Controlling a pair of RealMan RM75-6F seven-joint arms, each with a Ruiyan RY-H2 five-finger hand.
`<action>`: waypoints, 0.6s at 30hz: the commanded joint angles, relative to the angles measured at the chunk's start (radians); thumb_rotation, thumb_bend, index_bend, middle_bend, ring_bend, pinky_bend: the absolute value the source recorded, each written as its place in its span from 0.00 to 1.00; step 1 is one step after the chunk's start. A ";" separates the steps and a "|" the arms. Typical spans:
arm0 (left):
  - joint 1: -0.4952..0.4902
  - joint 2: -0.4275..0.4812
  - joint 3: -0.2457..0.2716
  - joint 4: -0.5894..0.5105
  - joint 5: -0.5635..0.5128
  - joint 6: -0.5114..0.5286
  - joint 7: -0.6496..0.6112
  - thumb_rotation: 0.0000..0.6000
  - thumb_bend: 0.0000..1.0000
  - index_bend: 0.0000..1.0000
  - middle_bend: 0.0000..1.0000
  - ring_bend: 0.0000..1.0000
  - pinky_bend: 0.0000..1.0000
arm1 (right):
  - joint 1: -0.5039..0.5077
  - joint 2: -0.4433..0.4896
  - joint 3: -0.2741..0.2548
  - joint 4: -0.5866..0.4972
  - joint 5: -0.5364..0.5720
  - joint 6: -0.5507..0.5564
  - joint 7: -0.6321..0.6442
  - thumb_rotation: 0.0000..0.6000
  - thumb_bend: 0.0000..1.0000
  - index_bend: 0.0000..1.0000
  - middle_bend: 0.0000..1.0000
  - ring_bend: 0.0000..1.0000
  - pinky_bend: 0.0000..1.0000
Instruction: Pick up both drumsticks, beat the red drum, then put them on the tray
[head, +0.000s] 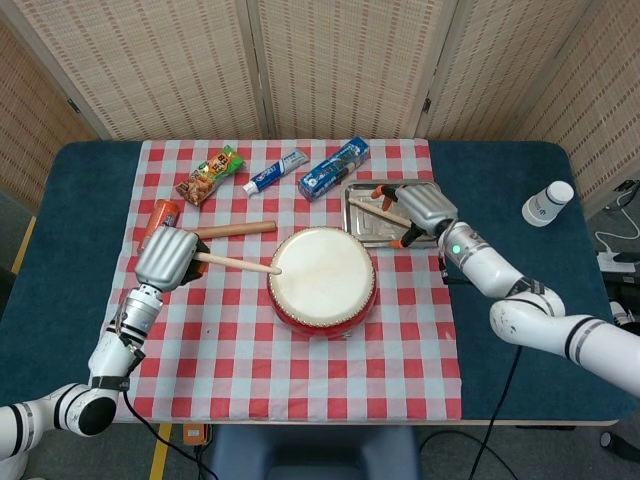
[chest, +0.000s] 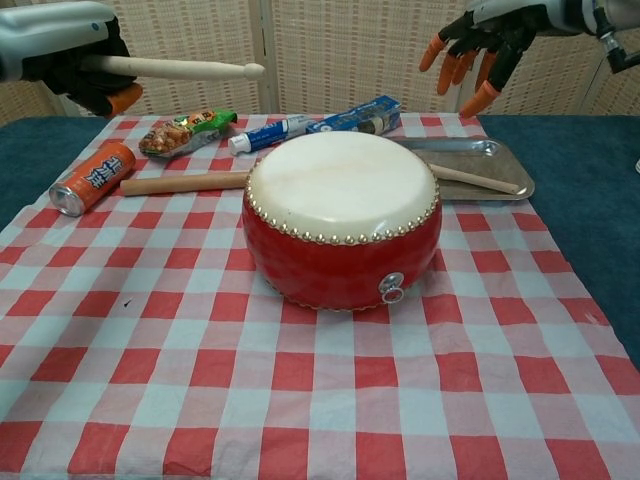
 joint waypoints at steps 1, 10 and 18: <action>-0.026 -0.017 -0.003 -0.007 -0.032 -0.001 0.062 1.00 0.82 1.00 1.00 0.98 1.00 | -0.066 0.178 0.008 -0.245 0.074 0.126 -0.033 1.00 0.08 0.21 0.30 0.24 0.36; -0.089 -0.080 -0.017 -0.006 -0.136 0.007 0.195 1.00 0.82 1.00 1.00 0.97 1.00 | -0.026 0.168 0.011 -0.402 0.161 0.148 -0.038 1.00 0.08 0.31 0.33 0.28 0.38; -0.139 -0.125 -0.031 -0.020 -0.226 0.039 0.293 1.00 0.81 1.00 1.00 0.97 1.00 | 0.092 0.060 -0.029 -0.415 0.287 0.194 -0.145 1.00 0.08 0.33 0.36 0.29 0.38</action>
